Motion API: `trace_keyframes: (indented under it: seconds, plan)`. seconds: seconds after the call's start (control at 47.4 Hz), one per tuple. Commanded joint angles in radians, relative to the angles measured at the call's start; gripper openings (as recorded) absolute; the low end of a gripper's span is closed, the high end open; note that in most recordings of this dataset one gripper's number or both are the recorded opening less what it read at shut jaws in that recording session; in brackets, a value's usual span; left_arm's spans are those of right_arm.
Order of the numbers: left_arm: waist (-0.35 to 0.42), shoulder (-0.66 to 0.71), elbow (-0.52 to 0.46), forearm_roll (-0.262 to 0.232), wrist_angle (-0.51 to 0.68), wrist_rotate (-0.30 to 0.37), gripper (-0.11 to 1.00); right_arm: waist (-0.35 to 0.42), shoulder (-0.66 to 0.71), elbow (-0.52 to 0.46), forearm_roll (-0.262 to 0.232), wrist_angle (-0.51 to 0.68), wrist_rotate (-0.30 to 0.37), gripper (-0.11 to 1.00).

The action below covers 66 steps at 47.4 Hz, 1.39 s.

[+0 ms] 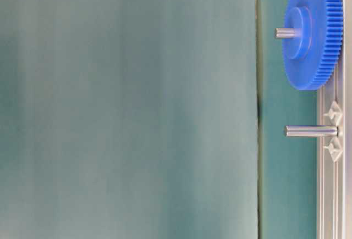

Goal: Find the location of the shaft and insert the small gear.
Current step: 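Move the left gripper toward the loose small blue gear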

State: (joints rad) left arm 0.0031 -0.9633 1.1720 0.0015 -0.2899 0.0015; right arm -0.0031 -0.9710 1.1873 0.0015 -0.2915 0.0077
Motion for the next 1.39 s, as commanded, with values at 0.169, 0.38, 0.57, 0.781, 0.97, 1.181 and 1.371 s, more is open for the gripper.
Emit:
trace_keyframes:
  seconds: [0.169, 0.38, 0.57, 0.781, 0.97, 1.181, 1.371]
  plan:
    - [0.002, 0.017, 0.000, 0.009, 0.023, -0.015, 0.01, -0.028, 0.025, 0.031, 0.029, -0.008, 0.002, 0.05]
    - [0.000, 0.048, -0.002, 0.009, 0.081, -0.035, 0.00, -0.064, 0.041, 0.037, 0.031, 0.023, 0.005, -0.01]
    - [-0.002, 0.106, 0.008, 0.009, 0.110, -0.081, 0.00, -0.064, 0.041, 0.041, 0.034, 0.067, 0.014, -0.01]
    - [-0.006, 0.175, -0.014, 0.009, 0.133, -0.103, 0.00, -0.067, 0.043, 0.031, 0.032, 0.133, 0.066, -0.01]
    - [-0.011, 0.199, -0.038, 0.012, 0.206, -0.103, 0.00, -0.071, 0.043, 0.035, 0.032, 0.186, 0.072, -0.01]
    - [-0.014, 0.219, -0.063, 0.012, 0.256, -0.101, 0.00, -0.071, 0.043, 0.048, 0.032, 0.236, 0.078, -0.01]
    - [-0.048, 0.285, -0.083, 0.012, 0.279, -0.107, 0.00, -0.071, 0.044, 0.054, 0.034, 0.291, 0.078, -0.01]
